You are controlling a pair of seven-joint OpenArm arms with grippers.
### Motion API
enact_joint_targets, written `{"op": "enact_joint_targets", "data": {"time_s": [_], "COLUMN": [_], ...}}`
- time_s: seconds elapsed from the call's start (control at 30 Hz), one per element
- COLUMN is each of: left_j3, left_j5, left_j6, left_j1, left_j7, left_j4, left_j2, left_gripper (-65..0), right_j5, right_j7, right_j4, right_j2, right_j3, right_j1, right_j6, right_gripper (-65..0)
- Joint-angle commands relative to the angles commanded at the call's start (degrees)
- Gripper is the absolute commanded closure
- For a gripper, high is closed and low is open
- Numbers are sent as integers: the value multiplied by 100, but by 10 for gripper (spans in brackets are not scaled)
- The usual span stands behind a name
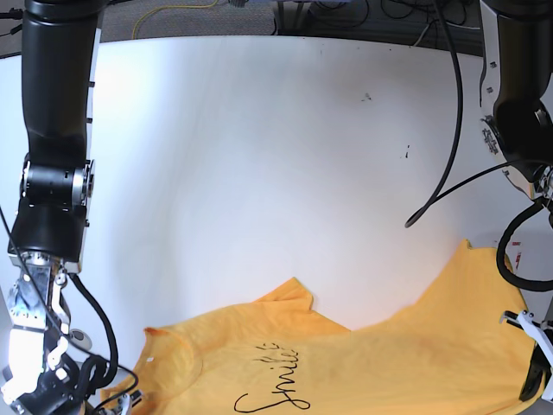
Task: Fold the T-shirt properly
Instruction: 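Lift the shirt with both grippers and swing it toward the robot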
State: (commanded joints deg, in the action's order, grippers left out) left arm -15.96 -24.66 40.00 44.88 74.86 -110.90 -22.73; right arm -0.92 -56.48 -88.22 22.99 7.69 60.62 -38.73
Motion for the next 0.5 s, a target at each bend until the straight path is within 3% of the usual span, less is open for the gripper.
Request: {"op": "enact_joint_targets", "data": {"time_s": [0.5], "left_j3": [-475], "left_j5": [0], "left_j6": [0], "left_j1": [-2356], "left_j7": [220], "left_j4": [-229], "left_j2": [88], "left_gripper": [0], "right_j5": [149], "right_j7": [-26], "right_j4": [-1521], "right_j2": [35], "right_j3": [-1020], "right_j1": [-2778], "right_j6": [-9], "right_gripper": [-2]}}
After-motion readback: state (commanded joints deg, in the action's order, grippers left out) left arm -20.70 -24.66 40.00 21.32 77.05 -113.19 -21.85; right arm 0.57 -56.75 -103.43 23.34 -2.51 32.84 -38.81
